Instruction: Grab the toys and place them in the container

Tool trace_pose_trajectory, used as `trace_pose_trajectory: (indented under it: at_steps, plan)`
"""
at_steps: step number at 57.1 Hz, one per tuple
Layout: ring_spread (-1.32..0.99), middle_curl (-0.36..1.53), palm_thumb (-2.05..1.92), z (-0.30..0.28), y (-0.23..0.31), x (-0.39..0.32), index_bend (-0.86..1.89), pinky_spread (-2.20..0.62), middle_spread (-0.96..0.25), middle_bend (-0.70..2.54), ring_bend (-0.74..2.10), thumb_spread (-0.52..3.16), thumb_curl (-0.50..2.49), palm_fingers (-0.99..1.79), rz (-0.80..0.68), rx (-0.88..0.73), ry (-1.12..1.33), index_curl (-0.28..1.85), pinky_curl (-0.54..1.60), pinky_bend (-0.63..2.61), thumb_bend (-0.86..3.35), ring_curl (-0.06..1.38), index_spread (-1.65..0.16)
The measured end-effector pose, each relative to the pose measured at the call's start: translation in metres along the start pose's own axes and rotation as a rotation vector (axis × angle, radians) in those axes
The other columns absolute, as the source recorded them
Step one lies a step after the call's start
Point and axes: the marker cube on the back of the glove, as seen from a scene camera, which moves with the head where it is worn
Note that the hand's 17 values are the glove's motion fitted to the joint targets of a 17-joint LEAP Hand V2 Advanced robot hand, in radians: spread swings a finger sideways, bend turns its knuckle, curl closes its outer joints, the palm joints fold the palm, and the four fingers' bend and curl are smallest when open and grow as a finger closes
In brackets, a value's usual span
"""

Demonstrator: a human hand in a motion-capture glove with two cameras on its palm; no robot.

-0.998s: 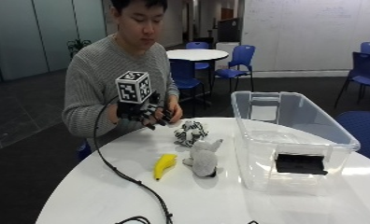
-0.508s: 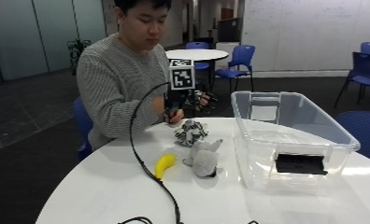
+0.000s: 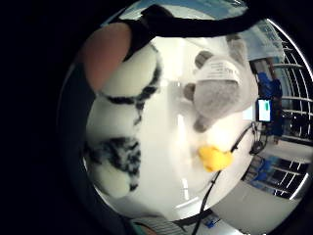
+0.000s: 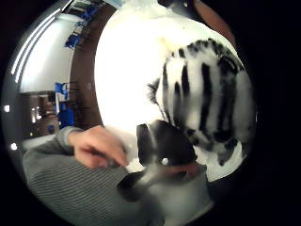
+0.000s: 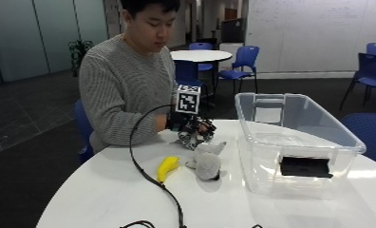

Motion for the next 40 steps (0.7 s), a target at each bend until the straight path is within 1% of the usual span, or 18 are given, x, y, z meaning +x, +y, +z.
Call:
trace_pose_trajectory:
  at_steps: [3, 5, 8, 12, 16, 19, 22, 25, 27, 31, 36, 37, 40]
  plan:
    - [-0.21, 0.38, 0.01, -0.002, -0.001, -0.015, 0.20, 0.02, -0.22, 0.23, 0.55, 1.36, 0.24, -0.02, 0.033, 0.005, -0.149, 0.33, 0.32, 0.68, -0.01, 0.25, -0.39]
    - [-0.21, 0.38, 0.02, -0.004, -0.001, -0.019, 0.20, 0.03, -0.22, 0.22, 0.55, 1.35, 0.25, -0.02, 0.042, 0.008, -0.199, 0.33, 0.31, 0.65, -0.01, 0.25, -0.39]
    - [-0.21, 0.39, 0.04, -0.001, -0.001, -0.017, 0.19, 0.03, -0.22, 0.22, 0.57, 1.34, 0.25, 0.00, 0.038, 0.007, -0.170, 0.34, 0.31, 0.63, 0.00, 0.26, -0.40]
    - [-0.22, 0.39, 0.07, 0.006, -0.001, -0.006, 0.20, 0.03, -0.22, 0.22, 0.59, 1.33, 0.27, 0.03, 0.044, -0.004, -0.057, 0.35, 0.30, 0.59, 0.00, 0.26, -0.41]
    - [-0.23, 0.39, 0.12, 0.006, -0.001, -0.014, 0.19, 0.03, -0.23, 0.21, 0.64, 1.31, 0.28, 0.09, 0.063, -0.009, -0.188, 0.36, 0.29, 0.58, 0.01, 0.27, -0.42]
    - [-0.24, 0.39, 0.14, 0.008, -0.001, -0.015, 0.17, 0.04, -0.24, 0.22, 0.68, 1.30, 0.29, 0.16, 0.066, -0.009, -0.211, 0.36, 0.30, 0.60, 0.01, 0.28, -0.42]
    - [-0.25, 0.40, 0.18, 0.011, 0.001, -0.018, 0.15, 0.04, -0.26, 0.25, 0.70, 1.30, 0.30, 0.21, 0.053, -0.010, -0.190, 0.34, 0.30, 0.63, 0.01, 0.28, -0.43]
    - [-0.26, 0.41, 0.22, 0.015, 0.002, -0.009, 0.12, 0.04, -0.27, 0.29, 0.73, 1.30, 0.32, 0.28, 0.033, 0.001, -0.072, 0.33, 0.32, 0.68, 0.03, 0.28, -0.43]
    - [-0.28, 0.42, 0.25, 0.015, 0.001, -0.009, 0.10, 0.04, -0.27, 0.30, 0.77, 1.30, 0.33, 0.32, 0.035, 0.022, -0.076, 0.31, 0.33, 0.72, 0.04, 0.30, -0.43]
    - [-0.33, 0.44, 0.30, 0.013, -0.004, -0.016, 0.11, -0.03, -0.28, 0.36, 0.85, 1.32, 0.36, 0.46, 0.070, 0.088, -0.211, 0.29, 0.34, 0.78, 0.06, 0.31, -0.43]
    - [-0.40, 0.48, 0.38, 0.014, -0.008, -0.016, 0.11, -0.15, -0.30, 0.46, 0.95, 1.34, 0.40, 0.59, 0.081, 0.158, -0.234, 0.27, 0.35, 0.79, 0.09, 0.35, -0.42]
    - [-0.41, 0.49, 0.47, 0.014, -0.009, -0.018, 0.12, -0.20, -0.30, 0.47, 0.97, 1.29, 0.44, 0.65, 0.077, 0.165, -0.237, 0.27, 0.37, 0.84, 0.13, 0.36, -0.42]
    - [-0.44, 0.51, 0.54, 0.014, -0.010, -0.021, 0.13, -0.25, -0.31, 0.51, 1.00, 1.21, 0.49, 0.70, 0.064, 0.178, -0.244, 0.27, 0.38, 0.88, 0.14, 0.37, -0.42]
